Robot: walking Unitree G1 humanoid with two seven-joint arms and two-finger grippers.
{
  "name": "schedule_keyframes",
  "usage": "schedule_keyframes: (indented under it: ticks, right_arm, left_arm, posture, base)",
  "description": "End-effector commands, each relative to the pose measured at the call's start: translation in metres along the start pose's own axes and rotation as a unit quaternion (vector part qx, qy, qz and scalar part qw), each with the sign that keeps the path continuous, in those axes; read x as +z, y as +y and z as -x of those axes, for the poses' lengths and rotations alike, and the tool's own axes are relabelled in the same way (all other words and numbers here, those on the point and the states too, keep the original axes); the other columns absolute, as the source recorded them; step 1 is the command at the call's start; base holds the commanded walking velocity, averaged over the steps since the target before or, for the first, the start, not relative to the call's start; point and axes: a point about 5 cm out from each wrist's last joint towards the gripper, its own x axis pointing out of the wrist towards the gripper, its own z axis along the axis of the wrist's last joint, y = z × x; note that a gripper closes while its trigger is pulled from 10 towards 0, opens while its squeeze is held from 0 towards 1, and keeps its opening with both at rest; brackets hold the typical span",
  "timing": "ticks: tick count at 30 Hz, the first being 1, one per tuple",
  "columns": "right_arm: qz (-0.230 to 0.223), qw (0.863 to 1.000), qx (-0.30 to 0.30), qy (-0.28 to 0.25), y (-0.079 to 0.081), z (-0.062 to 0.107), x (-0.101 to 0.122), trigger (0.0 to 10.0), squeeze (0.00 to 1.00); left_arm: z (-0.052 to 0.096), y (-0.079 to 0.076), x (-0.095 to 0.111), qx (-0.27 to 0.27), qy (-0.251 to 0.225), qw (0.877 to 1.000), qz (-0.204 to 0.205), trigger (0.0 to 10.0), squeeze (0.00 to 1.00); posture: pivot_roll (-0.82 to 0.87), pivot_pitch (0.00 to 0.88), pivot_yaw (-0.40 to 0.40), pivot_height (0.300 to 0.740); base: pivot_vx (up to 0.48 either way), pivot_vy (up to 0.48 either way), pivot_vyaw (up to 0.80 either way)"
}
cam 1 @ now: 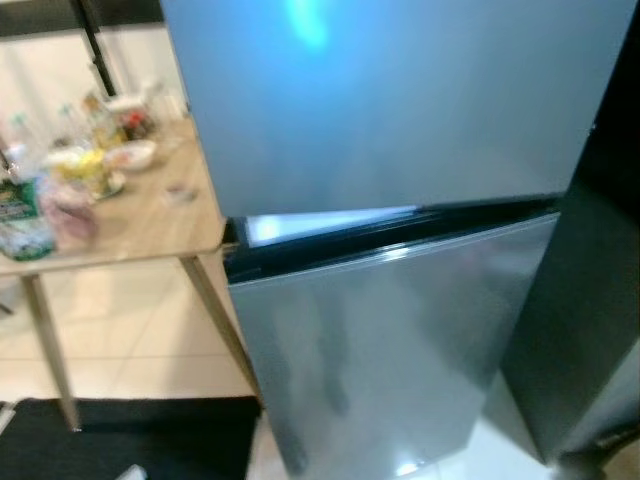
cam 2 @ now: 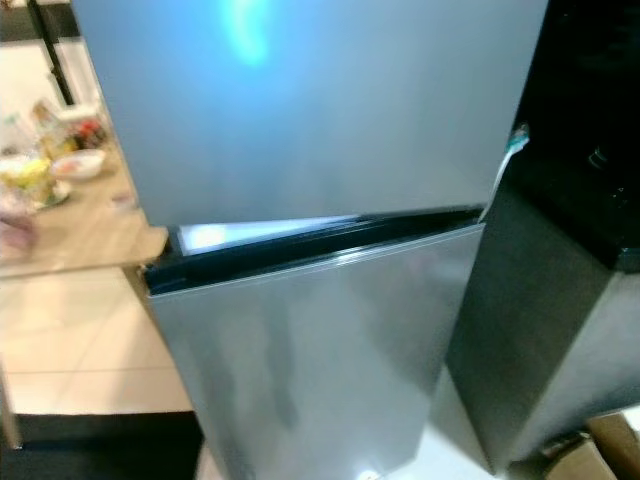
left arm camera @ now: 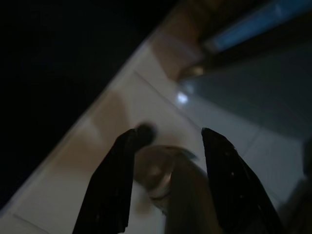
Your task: Restocking fridge
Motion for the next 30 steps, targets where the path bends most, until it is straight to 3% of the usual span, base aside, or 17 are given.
schedule_keyframes:
  ticks: [1,7,10,13,15,21,30]
  right_arm:
    - [-0.004,1.0,0.003,0.009,0.004,0.0,-0.006,10.0,0.0]
    - [-0.004,1.0,0.002,0.01,0.003,0.0,-0.007,10.0,0.0]
    - [-0.004,1.0,0.001,0.011,0.002,0.0,-0.007,10.0,0.0]
    - [-0.004,1.0,0.0,0.012,0.002,0.001,-0.007,10.0,0.0]
    - [-0.003,1.0,-0.001,0.012,0.002,0.001,-0.008,10.0,0.0]
    - [-0.004,1.0,-0.001,0.012,0.001,0.001,-0.008,10.0,0.0]
    - [-0.006,1.0,0.001,0.011,0.002,0.001,-0.008,10.0,0.0]
  left_arm:
    - [-0.002,-0.002,0.009,-0.002,-0.011,1.0,-0.012,10.0,0.0]
    - [-0.003,-0.005,0.014,-0.007,-0.021,1.0,-0.012,10.0,0.0]
    - [-0.003,-0.005,0.019,-0.003,-0.034,0.999,-0.007,10.0,0.0]
    - [-0.004,-0.006,0.035,0.004,-0.065,0.998,-0.014,10.0,0.0]
    - [-0.004,-0.009,0.058,0.002,-0.108,0.994,-0.026,10.0,0.0]
    - [-0.005,-0.021,0.086,-0.026,-0.153,0.987,-0.043,10.0,0.0]
    - [-0.006,-0.029,0.091,-0.047,-0.16,0.985,-0.05,10.0,0.0]
  posture:
    - [-0.08,0.004,0.021,0.74]
    - [-0.08,0.005,0.019,0.74]
    - [-0.08,0.005,0.019,0.74]
    - [-0.08,0.007,0.017,0.74]
    - [-0.08,0.007,0.017,0.74]
    - [-0.08,0.008,0.015,0.74]
    - [-0.09,0.018,0.021,0.74]
  base:
    - [-0.48,0.0,0.0]
    - [-0.466,0.0,0.0]
    - [0.0,0.0,0.0]
    - [0.0,0.0,0.0]
    - [0.0,0.0,0.0]
    - [0.0,0.0,0.0]
    - [0.0,-0.27,0.0]
